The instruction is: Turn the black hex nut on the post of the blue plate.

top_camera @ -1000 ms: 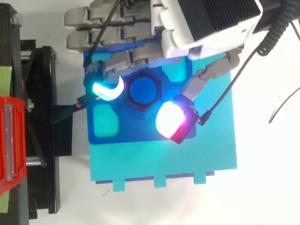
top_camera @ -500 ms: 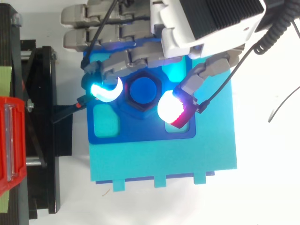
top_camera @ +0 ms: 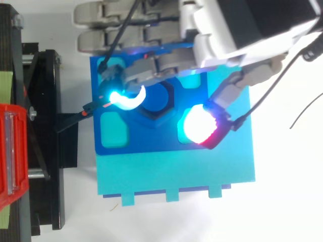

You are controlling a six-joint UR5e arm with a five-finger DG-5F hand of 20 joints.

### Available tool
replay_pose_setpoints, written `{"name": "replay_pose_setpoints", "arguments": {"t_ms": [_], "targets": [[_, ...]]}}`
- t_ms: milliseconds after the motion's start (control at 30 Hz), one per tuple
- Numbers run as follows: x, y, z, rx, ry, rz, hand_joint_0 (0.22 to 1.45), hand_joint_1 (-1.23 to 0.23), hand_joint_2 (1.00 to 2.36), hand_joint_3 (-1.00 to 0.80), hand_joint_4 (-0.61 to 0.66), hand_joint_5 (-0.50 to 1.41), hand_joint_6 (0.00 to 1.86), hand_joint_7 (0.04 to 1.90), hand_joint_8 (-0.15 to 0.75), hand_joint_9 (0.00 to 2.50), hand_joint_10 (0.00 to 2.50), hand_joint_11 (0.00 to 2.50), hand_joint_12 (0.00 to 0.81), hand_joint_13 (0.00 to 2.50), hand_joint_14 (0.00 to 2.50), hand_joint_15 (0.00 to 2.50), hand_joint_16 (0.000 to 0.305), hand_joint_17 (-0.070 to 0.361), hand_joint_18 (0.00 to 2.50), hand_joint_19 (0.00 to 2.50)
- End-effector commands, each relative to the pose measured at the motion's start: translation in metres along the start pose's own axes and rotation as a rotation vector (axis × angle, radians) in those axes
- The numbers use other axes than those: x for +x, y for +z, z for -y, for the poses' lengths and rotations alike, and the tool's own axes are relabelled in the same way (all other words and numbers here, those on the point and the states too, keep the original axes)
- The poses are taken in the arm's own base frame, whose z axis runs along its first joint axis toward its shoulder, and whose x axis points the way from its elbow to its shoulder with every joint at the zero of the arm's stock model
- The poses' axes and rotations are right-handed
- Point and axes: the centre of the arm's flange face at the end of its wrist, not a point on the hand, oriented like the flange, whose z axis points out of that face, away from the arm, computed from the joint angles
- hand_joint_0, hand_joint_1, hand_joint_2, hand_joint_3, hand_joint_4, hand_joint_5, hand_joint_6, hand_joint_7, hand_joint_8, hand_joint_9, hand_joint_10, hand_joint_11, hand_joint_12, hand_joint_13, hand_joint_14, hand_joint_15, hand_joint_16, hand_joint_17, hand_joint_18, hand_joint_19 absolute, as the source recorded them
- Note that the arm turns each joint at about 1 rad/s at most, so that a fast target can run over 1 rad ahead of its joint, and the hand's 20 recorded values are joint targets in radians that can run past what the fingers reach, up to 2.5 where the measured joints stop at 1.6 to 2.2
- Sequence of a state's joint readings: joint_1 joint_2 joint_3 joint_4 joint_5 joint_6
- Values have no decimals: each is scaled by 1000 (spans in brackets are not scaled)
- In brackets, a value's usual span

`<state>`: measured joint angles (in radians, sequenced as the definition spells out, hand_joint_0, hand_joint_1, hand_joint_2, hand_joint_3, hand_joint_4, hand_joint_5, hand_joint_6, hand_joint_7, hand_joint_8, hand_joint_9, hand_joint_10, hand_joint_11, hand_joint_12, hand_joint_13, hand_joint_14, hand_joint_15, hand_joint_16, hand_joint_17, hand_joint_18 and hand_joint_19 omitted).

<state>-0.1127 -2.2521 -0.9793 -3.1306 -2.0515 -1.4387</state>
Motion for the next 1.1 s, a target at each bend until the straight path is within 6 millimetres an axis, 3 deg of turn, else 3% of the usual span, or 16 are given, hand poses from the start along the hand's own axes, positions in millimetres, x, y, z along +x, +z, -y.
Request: {"name": "replay_pose_setpoints", "arguments": {"t_ms": [0, 167, 300, 433, 667, 1067], "targets": [[-17, -26, -10, 73, -52, -55, 408, -644, 1000, -500, 223, -284, 503, 851, 252, 0, 0, 0, 384, 0, 0, 0, 55, 125, 0, 373], [-23, -77, -29, 161, -60, -30, 408, -629, 1000, -500, 224, -281, 503, 850, 251, 0, 0, 0, 384, 0, 0, 0, 55, 125, 0, 370], [-26, -121, -56, 192, -44, 186, 409, -614, 1000, -500, 225, -279, 503, 851, 250, 0, 0, 0, 382, 0, 0, 0, 55, 125, 0, 371], [-22, -135, -67, 192, 47, 294, 413, -591, 1000, -500, 222, -278, 503, 847, 250, 7, 0, 0, 380, 0, 0, 0, 55, 124, 0, 371], [1, -149, -62, 340, 345, 222, 414, -567, 1000, -500, 217, -275, 503, 843, 250, 11, 0, 0, 380, 0, 0, 0, 55, 123, 0, 371], [3, -152, -61, 415, 679, 301, 423, -535, 1000, -500, 206, -274, 503, 830, 250, 16, 0, 0, 376, 0, 0, 0, 54, 122, 0, 374]]}}
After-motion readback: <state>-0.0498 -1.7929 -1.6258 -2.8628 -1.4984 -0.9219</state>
